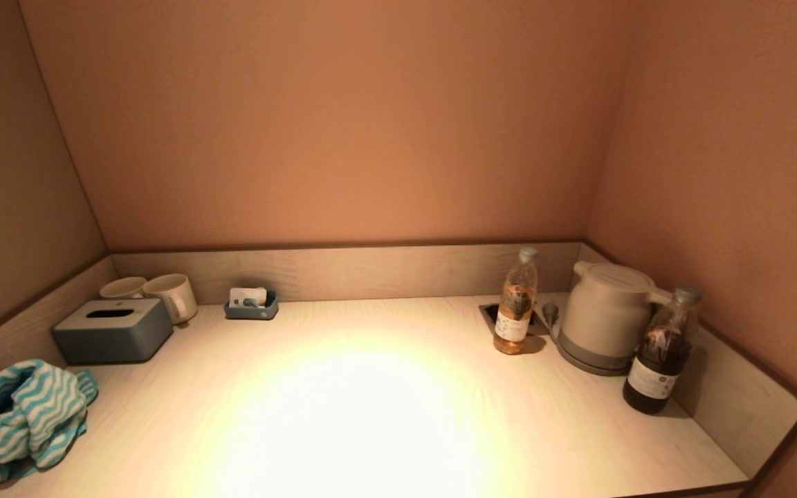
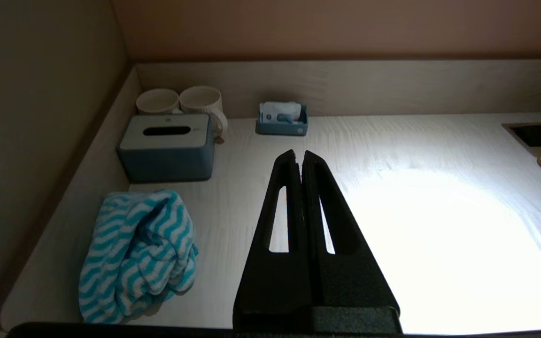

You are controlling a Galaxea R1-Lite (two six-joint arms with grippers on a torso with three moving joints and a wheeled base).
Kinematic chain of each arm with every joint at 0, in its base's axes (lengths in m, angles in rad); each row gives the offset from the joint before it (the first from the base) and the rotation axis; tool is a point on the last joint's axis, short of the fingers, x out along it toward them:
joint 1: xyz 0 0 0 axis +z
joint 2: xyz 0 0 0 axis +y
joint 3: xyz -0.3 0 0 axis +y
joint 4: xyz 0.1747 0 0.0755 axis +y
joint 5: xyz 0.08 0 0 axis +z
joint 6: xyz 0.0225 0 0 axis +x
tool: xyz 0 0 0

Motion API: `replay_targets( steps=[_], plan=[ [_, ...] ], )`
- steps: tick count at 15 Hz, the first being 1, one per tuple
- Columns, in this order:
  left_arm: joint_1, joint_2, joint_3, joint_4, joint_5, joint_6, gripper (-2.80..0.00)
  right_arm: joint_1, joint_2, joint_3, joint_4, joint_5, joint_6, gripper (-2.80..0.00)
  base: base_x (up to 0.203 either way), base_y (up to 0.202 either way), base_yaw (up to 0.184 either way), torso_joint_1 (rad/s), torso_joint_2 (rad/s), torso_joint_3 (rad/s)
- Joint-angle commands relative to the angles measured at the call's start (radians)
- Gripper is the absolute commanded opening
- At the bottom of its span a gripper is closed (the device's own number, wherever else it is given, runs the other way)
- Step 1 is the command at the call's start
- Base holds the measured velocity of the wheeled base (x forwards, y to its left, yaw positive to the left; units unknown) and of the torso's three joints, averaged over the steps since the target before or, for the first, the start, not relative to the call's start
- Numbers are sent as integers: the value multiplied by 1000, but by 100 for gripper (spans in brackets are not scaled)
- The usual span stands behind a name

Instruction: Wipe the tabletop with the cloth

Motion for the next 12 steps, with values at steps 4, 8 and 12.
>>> replay_targets(
  steps=[4,8,12],
  plan=[
    [5,-247,3,22,31,-21,-280,0,0,0,-1,0,0,-280,0,0,0,0,0,0],
    [-181,-362,35,26,380,-30,-280,0,0,0,-1,0,0,-280,0,0,0,0,0,0],
    [-380,-505,67,34,633,29,-280,0,0,0,-1,0,-1,-280,0,0,0,0,0,0]
  ],
)
